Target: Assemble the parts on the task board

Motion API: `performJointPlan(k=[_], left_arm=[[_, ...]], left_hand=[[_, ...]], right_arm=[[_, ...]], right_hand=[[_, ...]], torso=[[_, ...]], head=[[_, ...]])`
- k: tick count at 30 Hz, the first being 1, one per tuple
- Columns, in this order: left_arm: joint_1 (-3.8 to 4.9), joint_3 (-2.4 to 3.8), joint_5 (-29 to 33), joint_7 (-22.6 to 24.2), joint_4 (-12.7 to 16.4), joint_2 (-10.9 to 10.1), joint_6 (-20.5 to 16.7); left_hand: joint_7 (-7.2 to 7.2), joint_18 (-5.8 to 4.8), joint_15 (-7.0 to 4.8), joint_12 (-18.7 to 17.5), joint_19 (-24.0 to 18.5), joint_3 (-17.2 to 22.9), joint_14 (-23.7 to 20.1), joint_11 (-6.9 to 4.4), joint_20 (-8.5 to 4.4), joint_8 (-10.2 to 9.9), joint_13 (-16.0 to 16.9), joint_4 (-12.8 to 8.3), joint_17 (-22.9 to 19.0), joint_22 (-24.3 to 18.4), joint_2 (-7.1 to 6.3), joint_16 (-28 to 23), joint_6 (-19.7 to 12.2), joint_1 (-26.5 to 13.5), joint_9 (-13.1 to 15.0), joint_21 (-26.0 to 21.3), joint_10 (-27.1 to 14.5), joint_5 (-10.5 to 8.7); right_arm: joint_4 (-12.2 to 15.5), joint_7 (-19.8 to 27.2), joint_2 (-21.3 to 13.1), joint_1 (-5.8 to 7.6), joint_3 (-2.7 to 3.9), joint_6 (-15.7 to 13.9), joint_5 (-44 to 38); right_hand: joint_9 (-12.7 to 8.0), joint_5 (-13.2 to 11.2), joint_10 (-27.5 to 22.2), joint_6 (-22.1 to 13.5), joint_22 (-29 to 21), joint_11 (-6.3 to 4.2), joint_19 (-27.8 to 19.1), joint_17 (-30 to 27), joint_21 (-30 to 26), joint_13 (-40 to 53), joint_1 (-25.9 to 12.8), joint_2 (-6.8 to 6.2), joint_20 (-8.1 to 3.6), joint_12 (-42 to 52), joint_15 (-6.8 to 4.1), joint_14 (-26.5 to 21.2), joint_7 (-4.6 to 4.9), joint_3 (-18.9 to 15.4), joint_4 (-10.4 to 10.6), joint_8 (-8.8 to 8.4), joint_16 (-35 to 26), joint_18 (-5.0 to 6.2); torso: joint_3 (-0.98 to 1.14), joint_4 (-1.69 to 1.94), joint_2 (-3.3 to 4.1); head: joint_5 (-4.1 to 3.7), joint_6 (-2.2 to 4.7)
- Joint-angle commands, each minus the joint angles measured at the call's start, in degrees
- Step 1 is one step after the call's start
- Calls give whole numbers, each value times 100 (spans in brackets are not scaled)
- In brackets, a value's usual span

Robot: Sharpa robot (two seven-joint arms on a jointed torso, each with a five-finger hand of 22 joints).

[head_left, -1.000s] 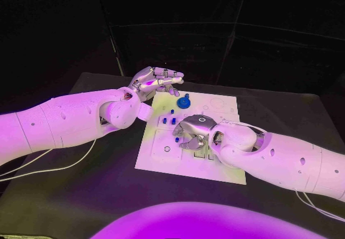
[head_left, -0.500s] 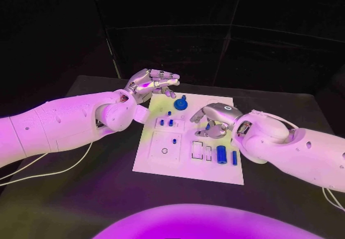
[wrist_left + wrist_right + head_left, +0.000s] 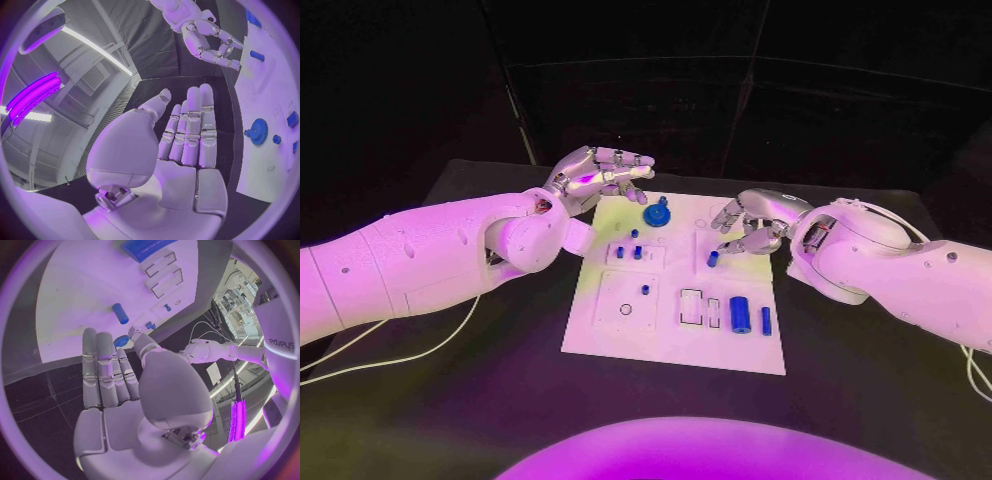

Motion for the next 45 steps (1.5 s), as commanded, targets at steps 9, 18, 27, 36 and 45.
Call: performJointPlan(k=[9, 18, 27, 36, 45], left_arm=[[9, 1, 15, 26, -10, 35, 113], [9, 0, 15, 25, -27, 46, 120], [8, -2, 15, 17, -42, 61, 126], [8, -5, 15, 11, -46, 66, 129], [8, -7, 15, -1, -28, 53, 132]], left_hand=[[1, 66, 9, 18, 50, -44, 13, 10, 10, 29, 5, 1, 7, -7, 22, -38, -38, -36, -3, -26, -33, 16], [2, 66, 10, 19, 52, -50, 13, 10, 11, 30, 5, 3, 9, -13, 24, -41, -42, -38, -3, -31, -37, 16], [2, 66, 10, 19, 52, -50, 13, 10, 11, 30, 5, 3, 9, -13, 24, -41, -42, -38, -3, -31, -37, 16], [3, 66, 11, 22, 55, -57, 14, 12, 12, 33, 6, 8, 11, -23, 33, -45, -48, -40, -3, -40, -43, 16], [5, 67, 14, 29, 62, -65, 16, 13, 15, 40, 7, 24, 16, -42, 64, -52, -55, -47, -3, -54, -52, 16]], right_arm=[[-197, 15, 196, 22, 3, 921, -38], [-193, 12, 252, 20, -1, 1227, -71], [-256, -50, 327, 16, -4, 1054, -290], [-377, -88, 423, 4, -8, 852, -395], [-515, -130, 502, -36, -17, 855, -825]], right_hand=[[4, -16, 14, 118, -22, -21, -55, -47, -60, -17, 94, 11, -4, 101, -13, -41, -60, -80, -22, 36, -9, 82], [7, 120, 150, 258, -23, -59, 18, -85, -41, -37, 118, 65, -41, 211, -52, 53, -86, -134, -15, 70, 66, 85], [0, 204, 403, 460, 26, -104, 187, 494, 85, -62, 185, 213, -100, 214, -112, 425, -111, 22, -7, 102, 577, 88], [-5, 30, 837, 741, 136, -209, 395, 1461, 321, -59, 205, 311, -191, 120, -201, 885, -177, 436, 13, 144, 1307, 87], [-17, -170, 1034, 844, 205, -246, 424, 1698, 449, -55, 230, 247, -231, -9, -234, 980, -202, 818, -48, 109, 1494, 83]], torso=[[4, 7, 4], [12, 3, 6], [10, 4, 6], [6, 8, 3], [-1, 14, 0]], head=[[6, -26], [8, -40], [-8, -52], [-54, -68], [-63, -71]])
